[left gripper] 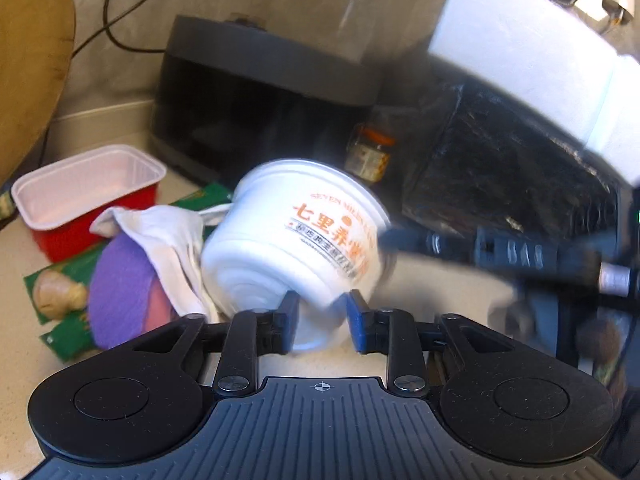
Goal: Collect trash
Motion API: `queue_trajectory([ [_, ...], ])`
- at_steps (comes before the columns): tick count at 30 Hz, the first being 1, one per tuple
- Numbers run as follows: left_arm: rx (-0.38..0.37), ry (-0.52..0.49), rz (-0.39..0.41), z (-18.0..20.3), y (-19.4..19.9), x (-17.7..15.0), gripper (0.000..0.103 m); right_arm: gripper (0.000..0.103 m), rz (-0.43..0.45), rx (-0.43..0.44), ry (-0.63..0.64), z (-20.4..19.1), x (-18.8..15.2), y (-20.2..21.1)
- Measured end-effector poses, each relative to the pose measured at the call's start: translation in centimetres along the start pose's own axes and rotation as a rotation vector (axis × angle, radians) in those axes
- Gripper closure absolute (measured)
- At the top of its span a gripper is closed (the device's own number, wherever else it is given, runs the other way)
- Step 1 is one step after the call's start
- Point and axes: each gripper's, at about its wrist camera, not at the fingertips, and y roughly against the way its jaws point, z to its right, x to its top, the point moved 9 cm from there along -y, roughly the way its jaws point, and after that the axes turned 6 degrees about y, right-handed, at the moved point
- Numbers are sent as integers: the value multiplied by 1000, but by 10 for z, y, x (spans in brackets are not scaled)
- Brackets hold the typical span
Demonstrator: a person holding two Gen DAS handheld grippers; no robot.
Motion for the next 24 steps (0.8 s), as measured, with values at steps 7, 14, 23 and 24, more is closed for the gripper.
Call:
queue_trajectory([
  [7, 66, 47, 46, -31, 23, 9, 63, 89, 21, -89, 99, -31, -50, -16],
  [14, 76, 40, 136, -37, 60, 21, 63, 89, 73, -80, 331, -96, -81, -46],
  [23, 343, -465, 214, 30, 36, 12, 60, 89, 77, -124, 465, -109, -99, -48],
  [24, 398, -525, 225, 31, 32, 9, 60, 88, 84, -134, 481, -108, -99, -45],
])
